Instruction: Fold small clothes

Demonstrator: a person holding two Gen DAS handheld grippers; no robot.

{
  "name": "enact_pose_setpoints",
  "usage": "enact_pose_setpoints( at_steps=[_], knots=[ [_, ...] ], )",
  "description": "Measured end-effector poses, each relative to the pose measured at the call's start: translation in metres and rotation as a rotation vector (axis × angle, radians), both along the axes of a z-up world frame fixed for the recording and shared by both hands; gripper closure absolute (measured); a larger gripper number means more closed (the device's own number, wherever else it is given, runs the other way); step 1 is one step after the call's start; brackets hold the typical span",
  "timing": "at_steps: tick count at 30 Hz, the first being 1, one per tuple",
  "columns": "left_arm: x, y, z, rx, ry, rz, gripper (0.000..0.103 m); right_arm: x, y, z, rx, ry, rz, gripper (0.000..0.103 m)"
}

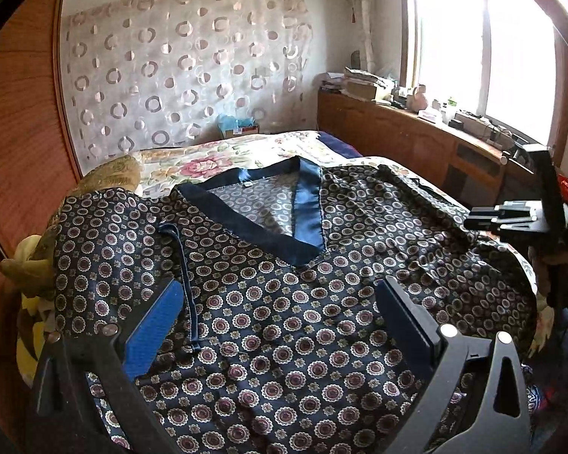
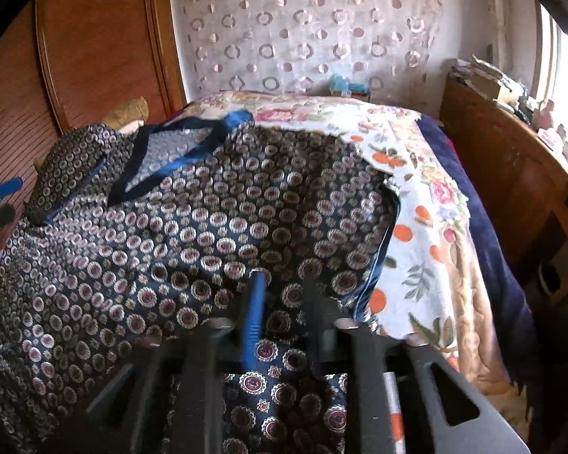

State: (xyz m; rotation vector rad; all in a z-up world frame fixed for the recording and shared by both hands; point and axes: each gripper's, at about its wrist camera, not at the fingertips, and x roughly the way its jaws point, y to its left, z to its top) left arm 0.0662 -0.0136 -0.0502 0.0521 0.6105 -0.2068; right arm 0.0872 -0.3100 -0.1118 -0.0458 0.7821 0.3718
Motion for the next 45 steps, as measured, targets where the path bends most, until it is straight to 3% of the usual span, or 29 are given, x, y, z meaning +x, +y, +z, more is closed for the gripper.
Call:
enact_pose_setpoints(
  at_steps=[1,2,6,12,24,30,32,40,45],
  knots=[
    [-0.001,-0.001,0.000,-0.002,-0.001,-0.003,0.001,0.000,-0.002,0.002,0.008,-0.011,-0.006,0.051],
    [-0.002,-0.002,0.000,-0.005,-0.001,-0.006,0.001,0.001,-0.006,0.004,0.014,-0.019,-0.016,0.050],
    [-0.004,-0.006,-0.002,-0.006,0.003,-0.016,0.001,0.015,-0.022,-0.001,0.021,-0.004,-0.079,0.050],
    [-0.006,-0.009,-0.005,-0.003,0.007,-0.019,0.001,0.047,-0.043,-0.026,0.080,0.103,-0.159,0.050],
    [-0.007,-0.010,-0.007,-0.007,0.010,-0.019,0.001,0.071,-0.043,-0.036,0.073,0.146,-0.126,0.050],
    [-0.007,-0.010,-0.007,-0.005,0.012,-0.020,0.001,0.076,-0.038,-0.037,0.046,0.147,-0.102,0.078],
    [-0.007,-0.010,-0.006,-0.005,0.012,-0.019,0.001,0.078,-0.033,-0.036,0.002,0.140,-0.113,0.095],
    [-0.007,-0.009,-0.007,-0.011,0.013,-0.011,0.001,0.067,-0.008,0.000,0.008,-0.014,-0.081,0.099],
    [-0.009,-0.008,-0.007,-0.015,0.011,-0.007,0.001,0.053,0.020,0.017,0.019,-0.055,0.018,0.099]
  ],
)
